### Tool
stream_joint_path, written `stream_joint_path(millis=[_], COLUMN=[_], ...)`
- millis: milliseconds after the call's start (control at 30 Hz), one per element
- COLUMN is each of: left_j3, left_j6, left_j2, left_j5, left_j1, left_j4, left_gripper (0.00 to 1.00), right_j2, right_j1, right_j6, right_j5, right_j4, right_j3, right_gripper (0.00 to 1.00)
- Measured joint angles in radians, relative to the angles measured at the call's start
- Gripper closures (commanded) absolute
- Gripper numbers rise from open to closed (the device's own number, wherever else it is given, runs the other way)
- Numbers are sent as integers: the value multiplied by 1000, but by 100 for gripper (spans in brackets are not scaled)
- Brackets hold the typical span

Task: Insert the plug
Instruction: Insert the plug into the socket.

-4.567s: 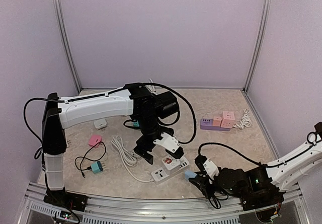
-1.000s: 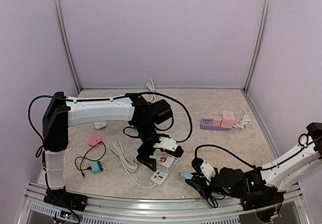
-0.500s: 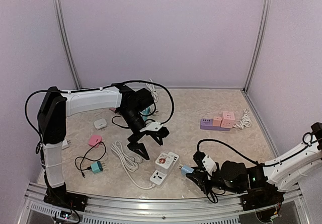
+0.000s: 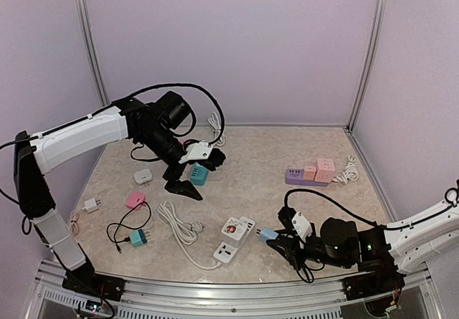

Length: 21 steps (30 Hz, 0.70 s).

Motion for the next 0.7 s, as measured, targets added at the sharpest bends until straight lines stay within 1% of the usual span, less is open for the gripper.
stream_joint_path(millis=[100,167,200,233,267,300,367,433,467,533,633,700], left_j3=[57,23,-31,-116,-191,-291,-404,-474,-499,-525,-561,-596], left_j6=[16,63,82,92,79,49,-27,-109,-151,-185,-197,-236], left_j2=[-10,-58,-104,-169,-225,-292,-336,-306,-264,-180,-73,-27], left_j5=[-42,-80,-93,-104,-106,-99,-57,12,66,147,274,348], left_j1=[10,32,42,50,51,39,-3,-35,-37,-24,0,13], left_j4=[-53,-68,-57,-29,-4,63,196,387,501,636,748,825], left_gripper=[5,3,2,2,1,1,1,1,1,1,1,1], right_j2=[-28,-42,-45,-45,-46,-46,-47,-51,-56,-63,-65,-63], right_j1=[-9,-18,-24,-31,-37,-45,-57,-68,-75,-82,-84,-84], right_j6=[-7,-13,-16,-19,-23,-26,-37,-48,-50,-47,-31,-18], right_j5=[-30,-45,-50,-53,-57,-63,-72,-81,-85,-85,-85,-85], right_j4=[-29,-50,-60,-67,-71,-75,-84,-93,-103,-122,-153,-164], right_j3=[0,3,8,13,16,19,24,25,27,34,53,61], right_gripper=[100,100,100,100,100,100,100,100,100,100,100,100])
